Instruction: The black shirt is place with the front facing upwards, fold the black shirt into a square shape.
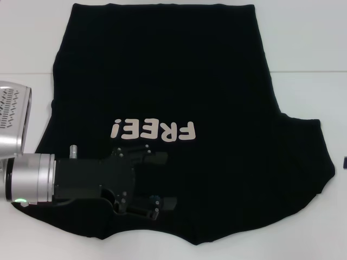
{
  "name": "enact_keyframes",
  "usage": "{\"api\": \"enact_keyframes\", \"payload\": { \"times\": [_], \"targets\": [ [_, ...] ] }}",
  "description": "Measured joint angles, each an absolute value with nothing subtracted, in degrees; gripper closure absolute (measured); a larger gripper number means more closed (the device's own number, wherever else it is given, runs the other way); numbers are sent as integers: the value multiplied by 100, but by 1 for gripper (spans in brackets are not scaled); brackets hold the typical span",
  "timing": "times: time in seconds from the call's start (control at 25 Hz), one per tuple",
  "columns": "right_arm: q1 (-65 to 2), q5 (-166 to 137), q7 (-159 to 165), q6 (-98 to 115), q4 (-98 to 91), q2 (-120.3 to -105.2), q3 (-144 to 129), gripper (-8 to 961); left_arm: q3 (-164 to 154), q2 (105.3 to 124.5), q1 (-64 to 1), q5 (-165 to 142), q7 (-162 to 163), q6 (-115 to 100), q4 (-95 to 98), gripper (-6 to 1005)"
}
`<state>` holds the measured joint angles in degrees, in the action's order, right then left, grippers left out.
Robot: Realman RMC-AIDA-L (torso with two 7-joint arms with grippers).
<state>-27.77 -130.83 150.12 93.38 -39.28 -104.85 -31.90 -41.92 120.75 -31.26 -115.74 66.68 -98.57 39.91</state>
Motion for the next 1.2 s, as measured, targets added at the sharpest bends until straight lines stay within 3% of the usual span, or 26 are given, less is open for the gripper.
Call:
{"api": "enact_keyframes", "payload": {
  "times": [0.12,0.32,0.64,1.2],
  "targets": [
    [-2777,-13237,15064,9234,-3906,-10508,-3190,165,-4192,12083,-3126,-11576,6667,-9853,3983,52],
    [-2807,-13274,14956,8698,-3845,-10703,-3204,170,-4193,12102,-3106,-11576,6664,-9853,3959,51],
    [-2996,-13303,14798,8171,-3466,-10854,-3278,179,-4186,12087,-3101,-11576,6662,-9855,3831,51],
    [-3142,-13343,14764,7727,-3049,-10822,-3338,194,-4178,12075,-3093,-11574,6662,-9774,3743,52]
  ]
}}
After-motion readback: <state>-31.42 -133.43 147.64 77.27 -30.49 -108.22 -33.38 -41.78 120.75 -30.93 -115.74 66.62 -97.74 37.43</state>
